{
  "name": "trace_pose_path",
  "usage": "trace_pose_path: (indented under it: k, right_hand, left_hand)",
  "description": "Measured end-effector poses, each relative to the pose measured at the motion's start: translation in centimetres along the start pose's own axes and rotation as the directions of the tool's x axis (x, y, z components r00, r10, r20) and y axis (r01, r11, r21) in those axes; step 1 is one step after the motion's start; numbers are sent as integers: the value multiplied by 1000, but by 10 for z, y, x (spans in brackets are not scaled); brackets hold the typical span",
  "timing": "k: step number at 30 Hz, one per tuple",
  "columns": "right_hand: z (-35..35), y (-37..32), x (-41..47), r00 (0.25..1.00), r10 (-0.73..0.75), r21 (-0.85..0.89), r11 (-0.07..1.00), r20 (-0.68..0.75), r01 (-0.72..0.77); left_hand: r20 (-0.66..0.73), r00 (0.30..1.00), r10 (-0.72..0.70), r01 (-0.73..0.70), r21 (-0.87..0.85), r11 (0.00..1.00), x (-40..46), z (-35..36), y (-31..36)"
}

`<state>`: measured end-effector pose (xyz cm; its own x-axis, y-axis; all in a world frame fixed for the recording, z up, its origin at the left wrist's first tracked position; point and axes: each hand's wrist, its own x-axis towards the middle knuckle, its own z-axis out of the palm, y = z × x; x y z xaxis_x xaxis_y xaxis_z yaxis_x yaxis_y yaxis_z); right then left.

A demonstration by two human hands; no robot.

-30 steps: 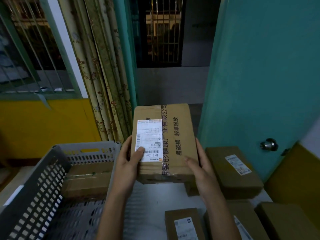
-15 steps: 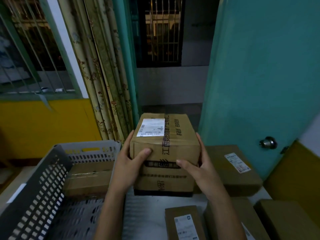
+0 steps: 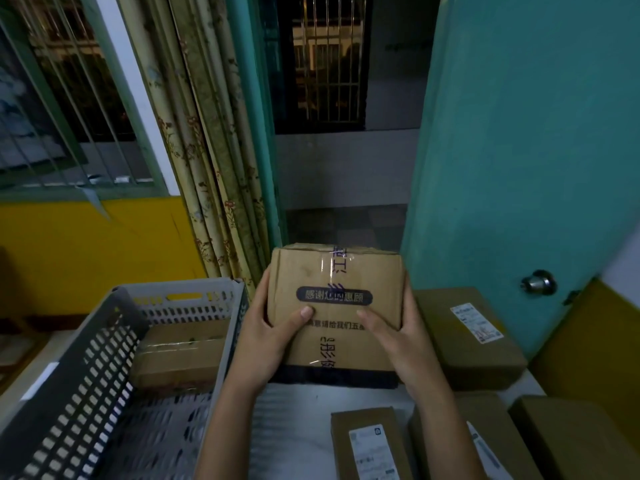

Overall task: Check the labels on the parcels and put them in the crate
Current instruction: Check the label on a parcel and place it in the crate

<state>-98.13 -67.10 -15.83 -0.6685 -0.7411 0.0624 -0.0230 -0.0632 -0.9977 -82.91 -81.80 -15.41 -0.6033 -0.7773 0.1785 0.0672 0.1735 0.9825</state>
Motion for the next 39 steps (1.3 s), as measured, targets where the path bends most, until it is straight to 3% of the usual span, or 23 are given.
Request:
trace_pose_path:
  k: [5, 10, 13, 15, 18, 22, 29, 35, 39]
  right_hand:
    - [-2, 5, 1, 999, 34, 67, 997, -36, -31]
    - [-9, 1, 5, 977, 86, 175, 983, -195, -51]
    - [-9, 3, 6, 959, 171, 252, 961, -228, -112]
    - [-11, 5, 7, 962, 188, 275, 953, -195, -131]
    - [-15, 9, 7, 991, 117, 239, 966, -67, -98]
    - [-13, 7, 2, 993, 66, 96, 993, 96, -76]
    - [-15, 6, 9, 999, 22, 8, 1000, 49, -23]
    - [-22, 11, 12, 1000, 11, 34, 999, 19, -12]
    - [-30, 23, 16, 998, -16, 21, 1000, 64, 15]
  left_hand:
    - [-2, 1000, -22, 22, 35, 999, 3, 3, 6]
    - [228, 969, -91, 85, 39, 996, -3, -5, 5]
    - [295, 951, -93, 66, 99, 993, -2, -4, 3]
    - [237, 967, -93, 71, 101, 992, 0, -2, 1]
    - [29, 996, -83, 83, 24, 996, 0, 3, 3]
    - [-174, 979, -102, 95, -48, 994, 4, 16, 9]
    - [-158, 980, -119, 117, -22, 993, 7, 18, 0]
    - [-41, 975, -218, 212, -112, 971, 5, 13, 1]
    - [-110, 983, -148, 151, 26, 988, 6, 13, -4]
